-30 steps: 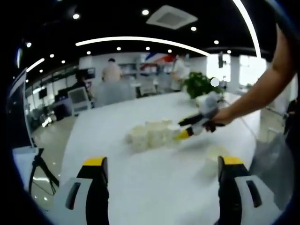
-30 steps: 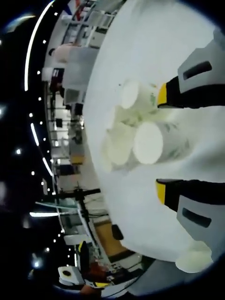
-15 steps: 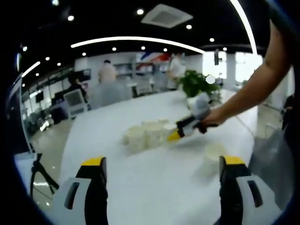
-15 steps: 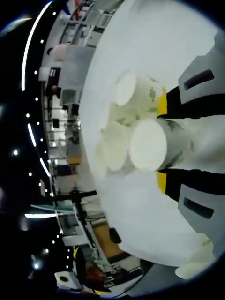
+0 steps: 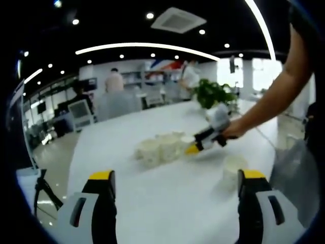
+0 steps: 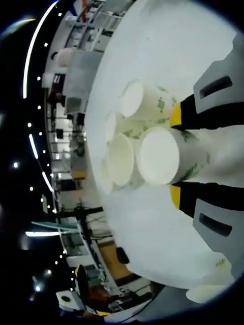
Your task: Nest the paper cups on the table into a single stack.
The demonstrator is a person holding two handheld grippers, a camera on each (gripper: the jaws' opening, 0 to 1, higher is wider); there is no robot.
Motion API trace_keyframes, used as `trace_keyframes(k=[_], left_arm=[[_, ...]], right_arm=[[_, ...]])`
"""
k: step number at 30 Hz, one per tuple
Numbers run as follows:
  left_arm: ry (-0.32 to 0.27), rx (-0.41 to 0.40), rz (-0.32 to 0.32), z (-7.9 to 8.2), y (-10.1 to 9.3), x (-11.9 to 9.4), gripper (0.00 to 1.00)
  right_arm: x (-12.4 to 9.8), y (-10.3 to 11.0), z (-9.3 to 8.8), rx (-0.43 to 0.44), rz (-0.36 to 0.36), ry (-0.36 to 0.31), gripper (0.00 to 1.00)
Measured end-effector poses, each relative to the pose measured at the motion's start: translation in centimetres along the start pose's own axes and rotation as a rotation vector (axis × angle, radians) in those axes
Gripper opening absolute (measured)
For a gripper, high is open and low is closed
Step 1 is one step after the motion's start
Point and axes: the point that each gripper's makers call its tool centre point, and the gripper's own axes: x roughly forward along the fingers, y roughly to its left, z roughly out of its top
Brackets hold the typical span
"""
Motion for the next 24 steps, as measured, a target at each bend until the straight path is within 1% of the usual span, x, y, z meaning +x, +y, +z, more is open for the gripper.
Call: trace_keyframes(k=[3, 6, 12, 17, 21, 24], left_arm=[[0.013, -0.003, 0.013, -0.1, 0.3, -0.1, 0.99], [0.008, 0.005, 0.036, 0.0, 0.9, -0.2, 0.99], [-0.003, -0.019, 0.032, 0.1, 0.8, -0.3, 0.99], [0.004, -0.013, 0.039, 0.0, 0.8, -0.3, 0.99], [-0.005, -0.015, 0.039, 0.2, 0.7, -0.3, 0.99], [-0.005, -0.016, 0.039, 0.0, 0.8, -0.4, 0.99]], right_arm=[[-0.2, -0.1, 0.1, 0.012, 0.005, 0.002, 0.38], [-0.4, 0.0, 0.3, 0.014, 0.008, -0.001, 0.38], [-0.9, 0.0, 0.8, 0.013, 0.011, 0.001, 0.38], [-1.4, -0.2, 1.0, 0.021, 0.007, 0.010, 0.38], [-2.0, -0.3, 1.2, 0.025, 0.007, 0.034, 0.38], [-2.5, -0.4, 1.6, 0.025, 0.008, 0.034, 0.38]])
